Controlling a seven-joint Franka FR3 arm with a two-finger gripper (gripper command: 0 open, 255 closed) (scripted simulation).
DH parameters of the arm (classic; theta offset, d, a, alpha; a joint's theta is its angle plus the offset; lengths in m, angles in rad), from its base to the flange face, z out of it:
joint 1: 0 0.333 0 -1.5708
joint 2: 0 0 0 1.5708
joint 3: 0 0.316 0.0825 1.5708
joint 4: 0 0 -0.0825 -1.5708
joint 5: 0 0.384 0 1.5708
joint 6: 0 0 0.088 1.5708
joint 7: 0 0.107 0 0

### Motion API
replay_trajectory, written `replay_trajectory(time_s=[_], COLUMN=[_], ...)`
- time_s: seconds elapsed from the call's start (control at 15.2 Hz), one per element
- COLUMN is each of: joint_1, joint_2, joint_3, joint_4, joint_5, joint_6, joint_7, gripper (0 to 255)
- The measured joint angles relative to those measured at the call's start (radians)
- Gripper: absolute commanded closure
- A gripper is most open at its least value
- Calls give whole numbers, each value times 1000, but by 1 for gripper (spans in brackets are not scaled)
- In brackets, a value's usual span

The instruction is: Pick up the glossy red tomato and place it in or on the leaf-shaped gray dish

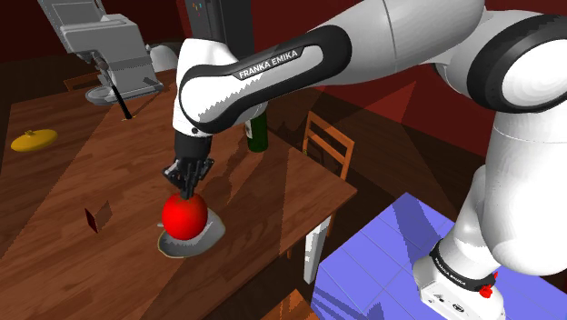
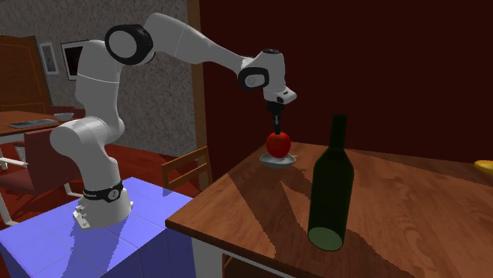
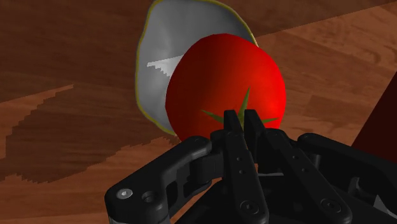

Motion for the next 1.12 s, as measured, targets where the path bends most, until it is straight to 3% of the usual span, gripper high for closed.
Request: replay_trajectory(time_s=[0.07, 0.13, 0.53, 0.79, 1.12], joint_1=[0, 0, 0, -21, -25], joint_2=[0, 0, 0, -51, -62], joint_3=[0, 0, 0, -6, -7], joint_4=[0, 0, 0, 30, 34], joint_5=[0, 0, 0, 6, 7], joint_6=[0, 0, 0, -84, -100], joint_7=[0, 0, 0, -3, -4], gripper=[255, 0, 0, 0, 0])
